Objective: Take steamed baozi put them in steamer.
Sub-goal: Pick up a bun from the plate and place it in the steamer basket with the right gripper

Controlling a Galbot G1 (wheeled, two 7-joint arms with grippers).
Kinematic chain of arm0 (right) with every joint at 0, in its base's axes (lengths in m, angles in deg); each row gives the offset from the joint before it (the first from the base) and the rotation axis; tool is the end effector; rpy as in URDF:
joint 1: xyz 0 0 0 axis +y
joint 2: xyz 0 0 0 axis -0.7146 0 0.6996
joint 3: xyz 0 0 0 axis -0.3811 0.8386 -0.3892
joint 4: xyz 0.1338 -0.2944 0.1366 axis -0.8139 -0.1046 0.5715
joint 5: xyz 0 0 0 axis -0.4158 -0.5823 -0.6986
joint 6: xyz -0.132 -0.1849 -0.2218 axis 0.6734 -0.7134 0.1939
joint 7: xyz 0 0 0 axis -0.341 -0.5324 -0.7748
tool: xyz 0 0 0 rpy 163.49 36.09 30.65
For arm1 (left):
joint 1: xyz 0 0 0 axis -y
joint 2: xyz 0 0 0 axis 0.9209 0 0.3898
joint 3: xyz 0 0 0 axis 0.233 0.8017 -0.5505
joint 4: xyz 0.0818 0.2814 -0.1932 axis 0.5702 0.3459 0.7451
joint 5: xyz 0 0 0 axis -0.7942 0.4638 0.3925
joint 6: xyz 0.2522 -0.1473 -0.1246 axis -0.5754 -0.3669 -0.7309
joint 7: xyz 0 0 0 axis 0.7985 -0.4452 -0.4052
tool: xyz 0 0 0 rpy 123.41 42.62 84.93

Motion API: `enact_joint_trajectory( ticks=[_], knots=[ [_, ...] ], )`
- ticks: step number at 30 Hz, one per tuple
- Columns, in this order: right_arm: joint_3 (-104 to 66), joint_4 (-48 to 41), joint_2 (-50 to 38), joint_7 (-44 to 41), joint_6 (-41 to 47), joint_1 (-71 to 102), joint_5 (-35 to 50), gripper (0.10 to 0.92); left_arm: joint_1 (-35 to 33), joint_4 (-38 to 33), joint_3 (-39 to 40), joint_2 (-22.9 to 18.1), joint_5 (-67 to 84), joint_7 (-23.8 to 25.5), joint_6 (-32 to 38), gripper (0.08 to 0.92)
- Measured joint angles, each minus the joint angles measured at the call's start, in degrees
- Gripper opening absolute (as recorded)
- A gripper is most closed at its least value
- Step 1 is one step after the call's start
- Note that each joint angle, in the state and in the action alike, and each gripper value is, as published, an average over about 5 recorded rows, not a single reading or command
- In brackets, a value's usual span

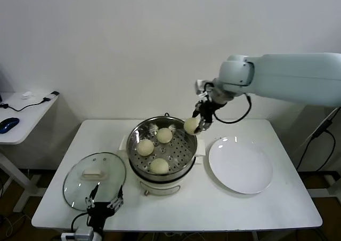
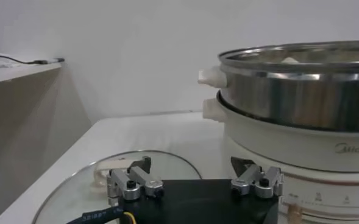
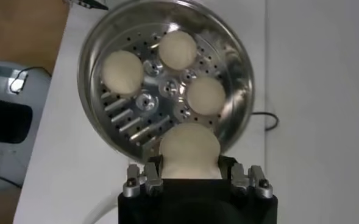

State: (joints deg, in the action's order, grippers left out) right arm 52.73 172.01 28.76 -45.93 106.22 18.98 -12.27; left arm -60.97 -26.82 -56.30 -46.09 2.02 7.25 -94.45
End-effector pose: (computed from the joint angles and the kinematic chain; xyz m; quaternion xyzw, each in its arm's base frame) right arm 0.4911 0.0300 0.0109 0.5351 -0.5800 0.5109 0.3409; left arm 0.0949 0.0354 -0.3450 0.0156 -0.9863 -0.0366 0.1604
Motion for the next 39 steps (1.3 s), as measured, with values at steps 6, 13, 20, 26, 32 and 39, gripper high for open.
enact_joint_trajectory(
  ticks=[6,13,20,26,32,39],
  knots=[
    [-0.1,-0.9,3.6,1.6,1.0,4.0,-0.4,0.611,0.1,0.5,-0.1,0.1,0.1,0.0,0.0,0.823],
    [-0.4,-3.8,6.1,2.2,1.2,8.5,-3.1,0.611,0.3,1.1,-0.1,0.1,0.1,0.0,0.1,0.823],
    [-1.0,-6.3,7.3,3.1,1.0,12.1,-5.6,0.623,0.6,1.5,0.0,0.1,0.2,0.0,0.1,0.823],
    [-2.0,-7.5,7.7,4.0,0.4,14.2,-6.5,0.742,0.5,1.2,-0.2,0.1,0.3,0.0,0.1,0.823],
    [-2.8,-8.1,7.1,2.8,-1.8,14.2,-6.2,0.820,0.1,0.8,-0.4,0.1,0.3,0.0,0.1,0.823],
    [-5.0,-7.7,3.9,-0.6,-5.3,12.0,-3.5,0.823,-0.3,0.1,-0.6,0.1,0.2,0.0,0.1,0.823]
  ],
)
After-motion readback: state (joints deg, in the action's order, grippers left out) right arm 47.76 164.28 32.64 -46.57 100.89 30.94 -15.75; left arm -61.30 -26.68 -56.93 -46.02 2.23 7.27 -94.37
